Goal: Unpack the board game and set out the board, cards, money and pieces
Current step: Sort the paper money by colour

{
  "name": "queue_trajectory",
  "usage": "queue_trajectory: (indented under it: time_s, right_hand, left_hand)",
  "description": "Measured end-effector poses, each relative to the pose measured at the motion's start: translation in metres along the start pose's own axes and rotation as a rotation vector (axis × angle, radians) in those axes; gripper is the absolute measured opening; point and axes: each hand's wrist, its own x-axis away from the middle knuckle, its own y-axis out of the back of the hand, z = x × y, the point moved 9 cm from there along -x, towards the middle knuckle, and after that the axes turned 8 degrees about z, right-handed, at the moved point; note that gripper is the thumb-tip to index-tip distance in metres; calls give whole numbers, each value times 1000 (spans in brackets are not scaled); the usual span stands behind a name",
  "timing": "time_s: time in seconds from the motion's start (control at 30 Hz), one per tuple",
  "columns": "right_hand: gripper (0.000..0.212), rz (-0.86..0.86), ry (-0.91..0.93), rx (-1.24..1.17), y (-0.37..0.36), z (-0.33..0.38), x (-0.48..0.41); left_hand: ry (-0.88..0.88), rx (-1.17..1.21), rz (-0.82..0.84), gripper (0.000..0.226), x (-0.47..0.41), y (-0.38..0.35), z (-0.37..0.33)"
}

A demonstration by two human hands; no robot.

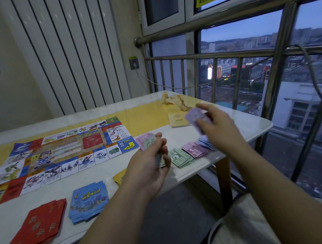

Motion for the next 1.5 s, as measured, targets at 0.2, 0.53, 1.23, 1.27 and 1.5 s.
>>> queue_trajectory:
  time_s: [0.2,0.53,1.23,1.27,1.5]
  right_hand:
    - [40,-40,-259,325,48,-87,-34]
    - [37,49,-342,448,33,-122,-44]
    - [15,357,22,-199,-51,5,9]
    - [13,357,14,-214,-52,4,9]
    - [22,364,-21,-309,-63,0,15]
  left_hand:
    - [119,161,-1,15,-3,-8,13]
    - [177,114,25,24,-7,-18,20]
    - [-27,-222,153,22,-2,-12,3]
    - [-30,-195,159,25,0,-11,2]
    - [-124,-303,111,20,3,3,-7]
